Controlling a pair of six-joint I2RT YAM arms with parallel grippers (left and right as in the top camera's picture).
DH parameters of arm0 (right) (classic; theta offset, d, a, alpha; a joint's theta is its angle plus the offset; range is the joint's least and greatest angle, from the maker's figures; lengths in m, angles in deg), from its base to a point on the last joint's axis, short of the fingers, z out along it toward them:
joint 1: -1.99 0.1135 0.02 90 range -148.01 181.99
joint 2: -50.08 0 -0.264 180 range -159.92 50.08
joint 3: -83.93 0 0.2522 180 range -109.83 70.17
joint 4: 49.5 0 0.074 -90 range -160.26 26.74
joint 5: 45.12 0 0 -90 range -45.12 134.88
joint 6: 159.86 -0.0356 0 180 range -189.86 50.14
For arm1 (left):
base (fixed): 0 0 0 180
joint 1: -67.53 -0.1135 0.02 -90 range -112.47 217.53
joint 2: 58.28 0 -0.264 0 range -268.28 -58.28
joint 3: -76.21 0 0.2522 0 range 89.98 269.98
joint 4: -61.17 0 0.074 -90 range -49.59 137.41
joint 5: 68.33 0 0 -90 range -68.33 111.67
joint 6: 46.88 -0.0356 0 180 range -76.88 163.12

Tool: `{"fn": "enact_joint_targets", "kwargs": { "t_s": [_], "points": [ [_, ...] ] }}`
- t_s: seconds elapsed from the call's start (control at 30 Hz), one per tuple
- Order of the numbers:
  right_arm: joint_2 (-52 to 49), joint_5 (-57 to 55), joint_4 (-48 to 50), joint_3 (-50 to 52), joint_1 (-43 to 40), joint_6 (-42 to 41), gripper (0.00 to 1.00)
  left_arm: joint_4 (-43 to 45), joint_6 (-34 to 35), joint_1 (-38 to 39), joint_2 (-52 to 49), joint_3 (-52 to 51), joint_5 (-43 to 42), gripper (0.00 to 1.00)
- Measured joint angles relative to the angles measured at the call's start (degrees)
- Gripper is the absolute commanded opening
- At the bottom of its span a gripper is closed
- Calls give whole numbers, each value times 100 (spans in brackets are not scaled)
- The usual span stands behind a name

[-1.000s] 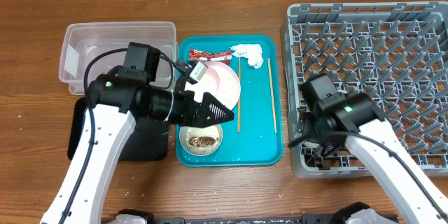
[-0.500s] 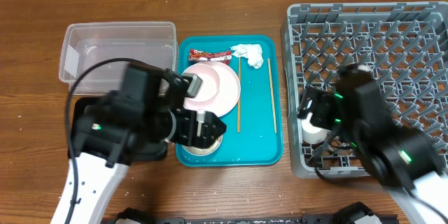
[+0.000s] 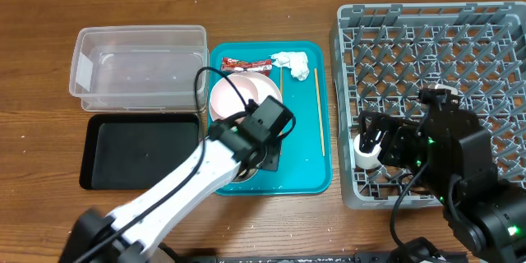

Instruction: Sort waste into correct bins and load items into the dishwasher

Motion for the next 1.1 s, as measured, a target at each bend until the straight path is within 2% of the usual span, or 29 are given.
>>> {"fn": "enact_joint_targets", "kwargs": {
  "t_s": [0.1,0.17,0.33,0.53,0.7,0.87,1.03,1.07,1.1],
  "points": [
    [-46,7,-85,0,0,4,100,234,48,0,-455,0,94,42],
    [-87,11,-114,0,0,2,100,348,74,0,-745,0,140,29],
    [-251,22,-140,0,0,4,100,713,149,0,-1263,0,199,4],
    [-466,24,-225,0,0,15,100,358,155,0,-1294,116,240,4],
    [-525,22,-225,0,0,17,100,-916,160,-24,-1248,761,9,4],
    [-525,22,-302,0,0,20,100,-1401,144,-407,-483,1067,-540,4],
    [-525,24,-411,0,0,17,100,-1893,-527,-2155,664,1156,-1541,4],
    [-525,28,-415,0,0,17,100,-1956,-778,-2629,782,1156,-1840,5],
    [-525,24,-415,0,-2,15,100,-2035,-1231,-3425,896,1156,-2345,4]
  ]
}}
